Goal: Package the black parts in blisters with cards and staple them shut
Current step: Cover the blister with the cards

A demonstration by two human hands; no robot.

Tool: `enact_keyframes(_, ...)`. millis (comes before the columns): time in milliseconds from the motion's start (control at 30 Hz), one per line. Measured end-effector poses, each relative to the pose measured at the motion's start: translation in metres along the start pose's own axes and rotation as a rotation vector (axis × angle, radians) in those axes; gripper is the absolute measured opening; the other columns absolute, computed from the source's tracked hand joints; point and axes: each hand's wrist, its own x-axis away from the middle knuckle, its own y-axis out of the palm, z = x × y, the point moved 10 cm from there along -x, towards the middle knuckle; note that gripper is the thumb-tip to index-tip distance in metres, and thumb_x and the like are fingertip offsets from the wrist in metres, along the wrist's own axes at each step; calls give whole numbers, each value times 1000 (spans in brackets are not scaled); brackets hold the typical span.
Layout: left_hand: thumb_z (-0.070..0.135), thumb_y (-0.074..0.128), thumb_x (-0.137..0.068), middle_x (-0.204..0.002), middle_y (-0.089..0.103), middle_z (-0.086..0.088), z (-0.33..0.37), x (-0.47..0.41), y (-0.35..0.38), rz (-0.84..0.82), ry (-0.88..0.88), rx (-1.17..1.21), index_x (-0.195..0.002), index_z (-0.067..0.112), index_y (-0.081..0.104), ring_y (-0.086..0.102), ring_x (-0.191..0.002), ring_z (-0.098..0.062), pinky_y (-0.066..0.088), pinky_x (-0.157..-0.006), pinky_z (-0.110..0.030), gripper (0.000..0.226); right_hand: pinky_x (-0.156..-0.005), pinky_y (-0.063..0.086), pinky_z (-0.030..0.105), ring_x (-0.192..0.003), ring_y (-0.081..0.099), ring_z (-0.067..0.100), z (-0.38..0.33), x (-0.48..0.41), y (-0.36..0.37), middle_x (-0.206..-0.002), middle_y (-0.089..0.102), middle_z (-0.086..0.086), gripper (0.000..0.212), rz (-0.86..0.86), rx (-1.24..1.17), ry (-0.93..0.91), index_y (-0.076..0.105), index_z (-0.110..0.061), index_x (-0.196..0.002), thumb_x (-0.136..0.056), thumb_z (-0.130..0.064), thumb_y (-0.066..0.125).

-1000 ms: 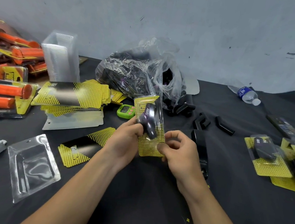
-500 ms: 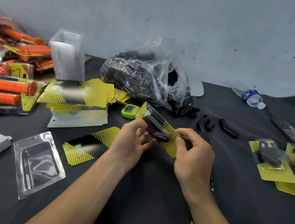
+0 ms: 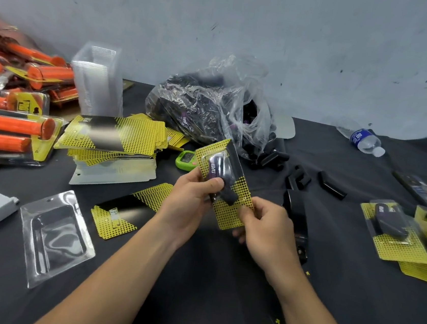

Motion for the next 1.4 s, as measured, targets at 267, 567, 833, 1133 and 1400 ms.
enact_keyframes(267,-3,62,-91,-113,76,-7,-11,-1,-6,34,-99,-23,-119,15,64,71,-106,-22,51,-97,-37,34,-62,49,27,-67,63,11,-42,16,-43,-72,68,-11,12,343,113,-288,69,-27,-90,-93,-16,71)
enact_keyframes(567,-32,45,-68,-137,65,3,6,-9,-37,223,82,-421,-116,34,70,63,-124,-8,55,-91,-24,84,-68,51,42,-72,62,28,-40,7,-35,-70,69,-1,14,166,381,-231,70,-22,-87,-91,-9,69)
enact_keyframes(833,-30,43,-75,-145,57,1,8,-4,-31,231,87,-444,-149,25,50,52,-138,-15,47,-114,-41,92,-68,52,43,-71,62,24,-29,4,-25,-71,67,-2,11,125,418,-171,68,-18,-89,-93,-10,61)
enact_keyframes(1133,20,57,-96,-101,76,-6,-16,2,2,-57,-197,31,-118,9,66,73,-88,-18,60,-74,-31,26,-53,43,34,-47,52,13,2,1,-7,-62,70,4,22,96,-234,44,76,-25,-83,-94,-10,66)
enact_keyframes(1400,15,63,-99,-101,79,-11,-5,-6,-19,98,-92,-67,-116,5,68,76,-85,-18,62,-71,-29,20,-45,38,26,-49,57,20,12,5,25,-76,73,18,18,-138,-385,186,73,-9,-87,-100,-16,62)
